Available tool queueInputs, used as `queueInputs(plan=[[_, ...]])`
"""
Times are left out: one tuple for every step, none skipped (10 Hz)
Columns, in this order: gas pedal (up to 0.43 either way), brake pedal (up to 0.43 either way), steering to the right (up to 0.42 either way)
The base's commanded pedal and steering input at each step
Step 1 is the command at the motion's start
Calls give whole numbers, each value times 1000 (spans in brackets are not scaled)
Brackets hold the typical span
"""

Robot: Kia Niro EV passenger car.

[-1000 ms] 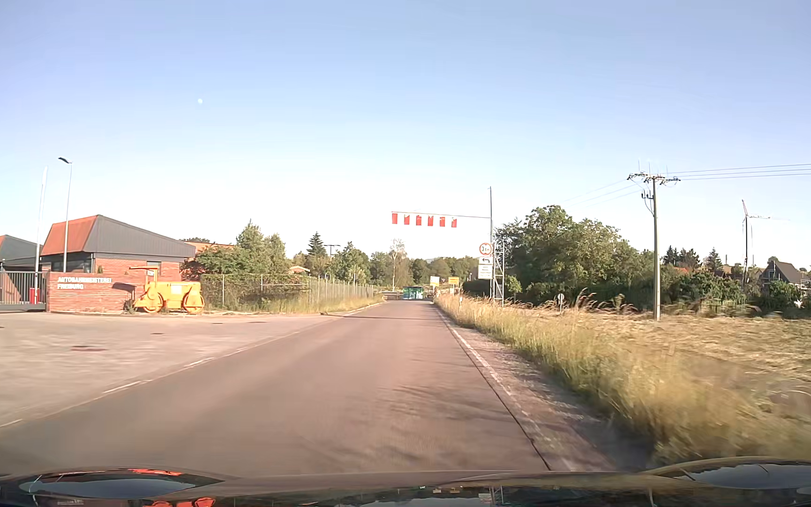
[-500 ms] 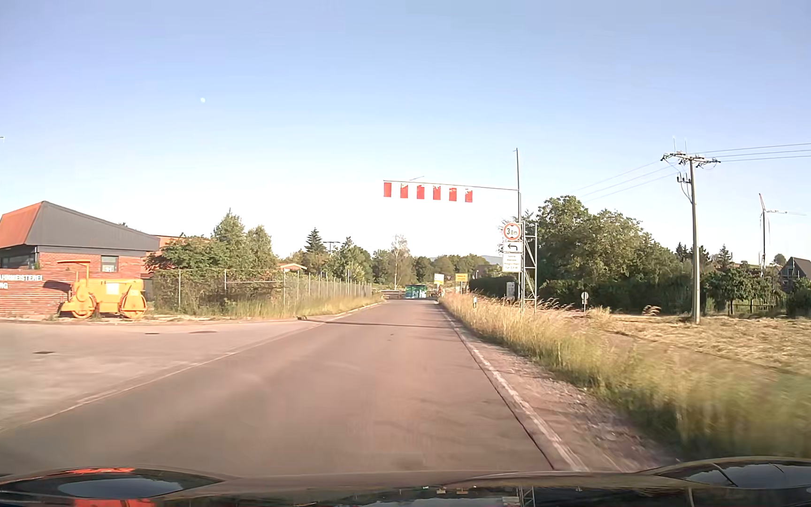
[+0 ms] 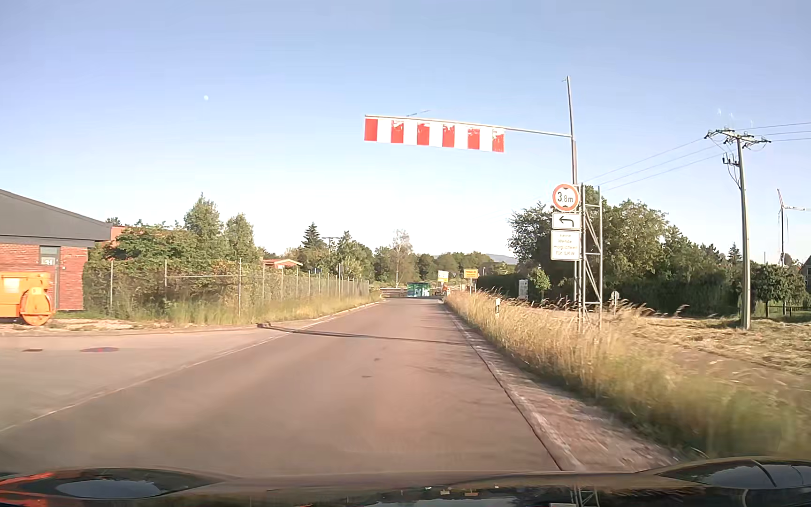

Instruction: Follow the waypoints while adhering to traffic rules and regulations

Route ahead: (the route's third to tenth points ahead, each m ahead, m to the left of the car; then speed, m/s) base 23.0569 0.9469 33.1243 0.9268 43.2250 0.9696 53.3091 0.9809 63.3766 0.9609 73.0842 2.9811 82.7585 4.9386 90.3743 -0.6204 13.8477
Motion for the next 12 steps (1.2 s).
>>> queueInputs(plan=[[59, 0, -3], [59, 0, -3], [59, 0, -2], [59, 0, -1], [59, 0, 0], [0, 0, 0], [0, 0, 0], [0, 0, 2], [0, 0, 3], [0, 0, 4], [0, 12, 4], [0, 30, 4]])
